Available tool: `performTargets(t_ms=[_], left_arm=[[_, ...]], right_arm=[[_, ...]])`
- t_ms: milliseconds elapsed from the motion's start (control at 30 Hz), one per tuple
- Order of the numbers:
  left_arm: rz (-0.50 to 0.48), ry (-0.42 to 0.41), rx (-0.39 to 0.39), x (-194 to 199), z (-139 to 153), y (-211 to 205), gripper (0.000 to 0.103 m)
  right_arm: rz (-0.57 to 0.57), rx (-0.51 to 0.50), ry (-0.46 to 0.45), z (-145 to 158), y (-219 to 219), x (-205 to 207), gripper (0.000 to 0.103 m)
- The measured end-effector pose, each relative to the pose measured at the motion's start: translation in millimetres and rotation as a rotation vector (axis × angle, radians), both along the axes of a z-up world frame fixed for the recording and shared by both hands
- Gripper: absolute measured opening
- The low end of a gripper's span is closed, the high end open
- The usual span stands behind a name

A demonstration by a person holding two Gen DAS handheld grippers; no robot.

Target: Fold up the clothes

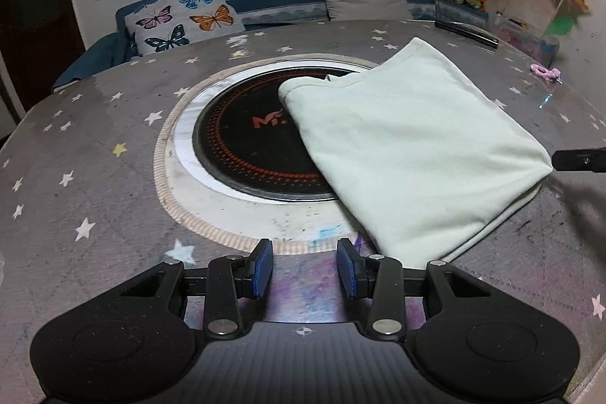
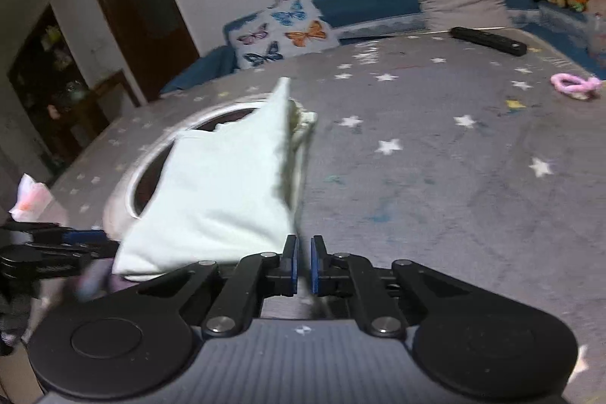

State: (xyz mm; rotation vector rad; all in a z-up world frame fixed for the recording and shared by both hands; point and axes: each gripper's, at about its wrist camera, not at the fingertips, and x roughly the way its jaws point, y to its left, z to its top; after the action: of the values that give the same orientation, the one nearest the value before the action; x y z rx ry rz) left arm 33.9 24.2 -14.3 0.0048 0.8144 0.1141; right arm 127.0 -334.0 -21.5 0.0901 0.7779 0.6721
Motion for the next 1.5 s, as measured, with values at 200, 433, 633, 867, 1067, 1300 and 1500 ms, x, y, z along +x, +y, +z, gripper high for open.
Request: performTargets(t_ms=[200,433,633,867,1067,1300,1500], left_arm=[[-0.022,-0.058,-0.001,-3.9,18.2,-4.8,0.040],[-0.167,-0.107,-0.028,17.6,24.7,-41.2,0.041],[-0.239,-0.071,-0.025,34.2,8.1,-59.5,0.041],[-0.231,-0.054,-0.050,36.3,1.2,-50.9,0.059],[-0.215,-0.072,-0.077,38.0,5.1,-44.0,0.085],[-0.182,-0.079,-0.067,42.0,6.5,-33.9,0.102],[-0.160,-0.082,-0.069,43.9,6.7,-22.6,0.103]], right_arm=[[0.018,-0.008,-0.069,13.9,4.1,-2.7,0.014],[0.119,0.022,-0.114,26.7,39.3,9.1,0.018],[0.171,-0.017,-0.091,15.7,71.0,34.2,0.033],[0.162,-0.068,-0.060,3.7,81.9,54.9,0.045],[0.164,-0.058,-0.135,24.2,91.4,66.3,0.057],[0.205,-0.052,-0.154,30.4,123.4,93.9,0.072],[0.214,-0.088,-0.128,18.1,141.6,116.3,0.073]])
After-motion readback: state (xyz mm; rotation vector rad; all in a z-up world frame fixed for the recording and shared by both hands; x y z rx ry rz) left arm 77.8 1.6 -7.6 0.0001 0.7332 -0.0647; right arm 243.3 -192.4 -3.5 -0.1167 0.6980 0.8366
